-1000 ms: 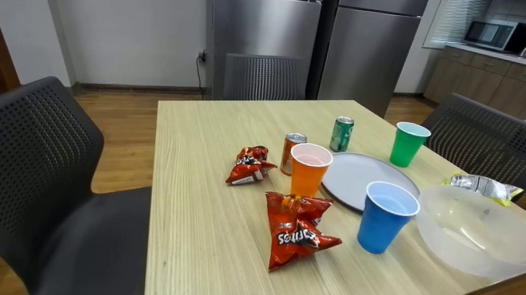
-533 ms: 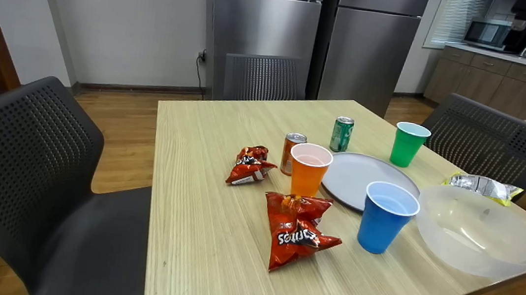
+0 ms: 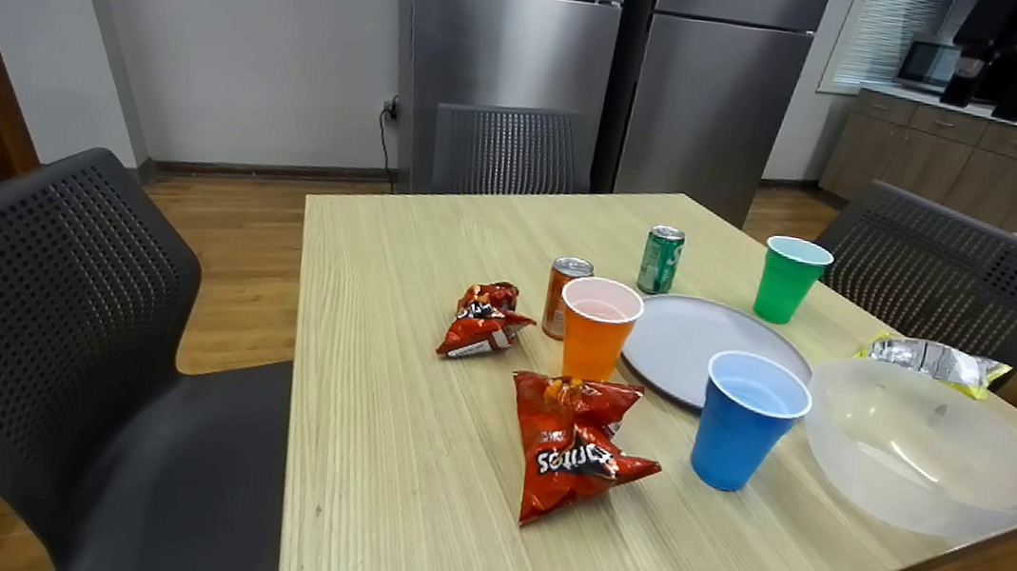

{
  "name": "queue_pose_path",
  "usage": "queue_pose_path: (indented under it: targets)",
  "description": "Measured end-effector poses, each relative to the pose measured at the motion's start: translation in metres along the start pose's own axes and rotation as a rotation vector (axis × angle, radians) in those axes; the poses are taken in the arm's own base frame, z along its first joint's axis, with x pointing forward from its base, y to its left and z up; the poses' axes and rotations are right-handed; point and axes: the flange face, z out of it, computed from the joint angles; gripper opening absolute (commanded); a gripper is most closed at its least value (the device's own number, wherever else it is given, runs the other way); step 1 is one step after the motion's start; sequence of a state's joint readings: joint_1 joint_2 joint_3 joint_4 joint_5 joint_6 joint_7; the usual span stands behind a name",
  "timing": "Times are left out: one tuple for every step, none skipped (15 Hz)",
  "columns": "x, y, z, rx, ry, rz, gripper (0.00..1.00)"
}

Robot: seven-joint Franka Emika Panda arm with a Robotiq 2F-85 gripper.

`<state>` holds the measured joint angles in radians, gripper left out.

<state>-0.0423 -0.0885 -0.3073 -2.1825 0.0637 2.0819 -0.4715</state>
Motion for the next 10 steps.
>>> queue_pose_path:
  targets:
    - [0.000,0.000,0.000,0.000,0.000,0.000,1.00]
    - [0.000,0.000,0.000,0.000,0.001,0.000,1.00]
    - [0.000,0.000,0.000,0.000,0.001,0.000,1.00]
    - [0.000,0.000,0.000,0.000,0.001,0.000,1.00]
    - [0.000,0.000,0.000,0.000,0.001,0.000,1.00]
    - [0.000,0.000,0.000,0.000,0.000,0.000,1.00]
    - [0.000,0.000,0.001,0.001,-0.004,0.000,1.00]
    - [0.001,-0.001,0.004,0.004,-0.008,0.001,1.00]
    - [0.002,-0.001,0.008,0.012,-0.012,0.005,1.00]
    - [0.004,-0.002,0.012,0.021,-0.015,0.009,1.00]
